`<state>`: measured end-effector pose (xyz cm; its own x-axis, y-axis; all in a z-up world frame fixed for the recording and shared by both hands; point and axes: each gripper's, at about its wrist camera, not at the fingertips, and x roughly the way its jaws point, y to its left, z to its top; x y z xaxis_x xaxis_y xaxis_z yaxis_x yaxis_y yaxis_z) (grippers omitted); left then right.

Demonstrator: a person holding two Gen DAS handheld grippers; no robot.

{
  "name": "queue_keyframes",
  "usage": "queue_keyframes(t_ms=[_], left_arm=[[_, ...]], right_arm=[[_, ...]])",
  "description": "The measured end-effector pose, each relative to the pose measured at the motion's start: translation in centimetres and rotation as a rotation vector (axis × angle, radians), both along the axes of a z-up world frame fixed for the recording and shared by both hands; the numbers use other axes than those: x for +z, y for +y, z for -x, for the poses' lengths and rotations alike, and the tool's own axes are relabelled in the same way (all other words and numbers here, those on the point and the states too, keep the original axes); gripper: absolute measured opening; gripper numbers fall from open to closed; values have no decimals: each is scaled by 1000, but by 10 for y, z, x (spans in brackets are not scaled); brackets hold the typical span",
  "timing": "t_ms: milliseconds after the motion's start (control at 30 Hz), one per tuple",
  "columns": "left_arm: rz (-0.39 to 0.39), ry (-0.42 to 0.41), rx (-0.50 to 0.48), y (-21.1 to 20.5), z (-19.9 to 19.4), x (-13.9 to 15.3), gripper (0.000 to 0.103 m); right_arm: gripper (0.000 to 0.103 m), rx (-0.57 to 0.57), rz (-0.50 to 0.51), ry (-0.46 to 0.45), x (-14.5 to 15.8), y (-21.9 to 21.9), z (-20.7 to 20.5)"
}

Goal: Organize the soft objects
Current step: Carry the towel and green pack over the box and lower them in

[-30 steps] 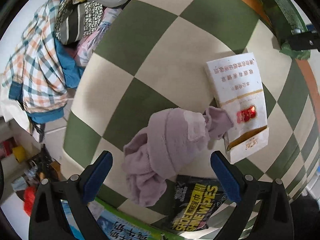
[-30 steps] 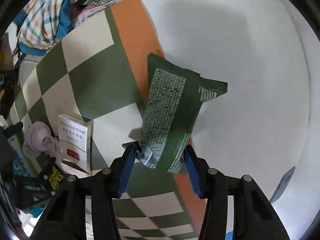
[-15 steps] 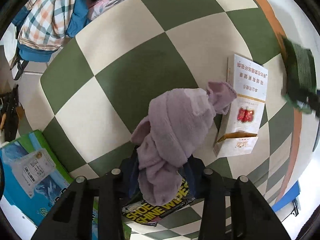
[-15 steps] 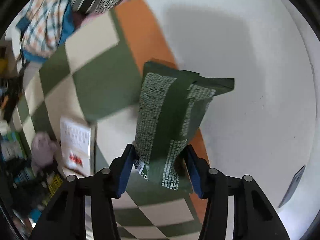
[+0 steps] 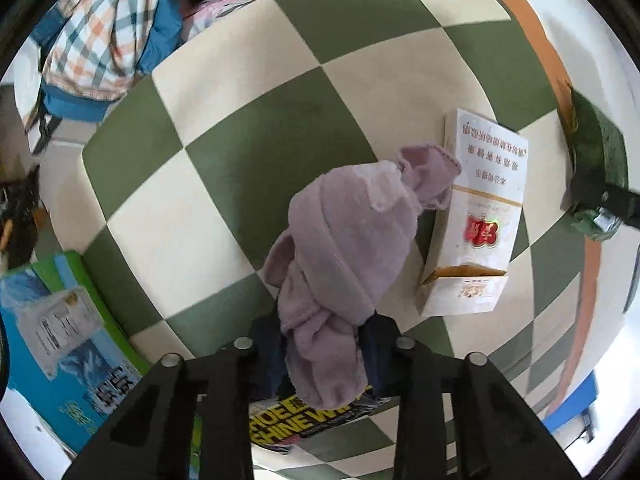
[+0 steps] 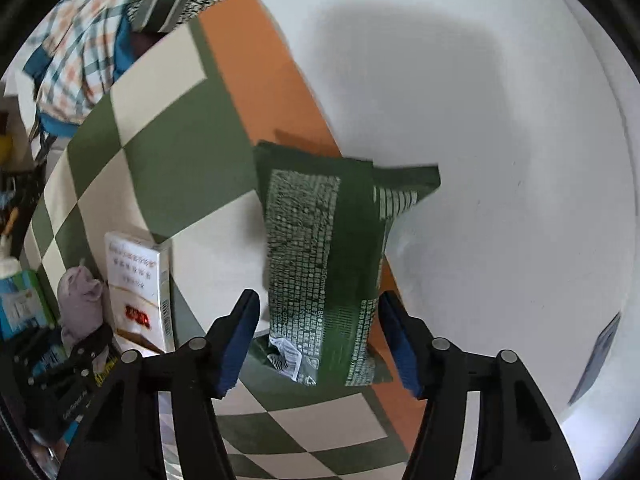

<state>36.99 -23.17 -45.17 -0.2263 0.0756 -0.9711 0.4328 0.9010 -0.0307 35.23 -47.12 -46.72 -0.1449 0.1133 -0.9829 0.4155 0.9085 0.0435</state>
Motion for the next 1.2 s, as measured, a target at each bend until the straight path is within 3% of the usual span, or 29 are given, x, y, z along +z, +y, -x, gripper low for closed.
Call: queue_keyframes(t_ms=[33,133,267,533,700,833,1033,1200], left_arm=[[3,-9,12,2,1,2,26],[22,-38,36,7,5,13,25],[75,-84,90,19,12,40,25],[266,-200,228,59,48,140,25],[312,-266,276,112,70,184,25],[309,-295,332,178,90,209,25],[255,-308,444,291,106,217,25],[221,-267,555,372,110,196,25]], right_arm=[[45,-6,3,-2,-3,0,2],[36,9,44,-22,3,1,9],[34,21,50,-58,14,6,25],[34,85,-33,-225,101,43,62],[34,199,-129,-322,156,123,81],[34,282,-212,-355,181,198,92],[34,408,-328,-362,199,331,97],[34,484,-365,-348,192,426,89]])
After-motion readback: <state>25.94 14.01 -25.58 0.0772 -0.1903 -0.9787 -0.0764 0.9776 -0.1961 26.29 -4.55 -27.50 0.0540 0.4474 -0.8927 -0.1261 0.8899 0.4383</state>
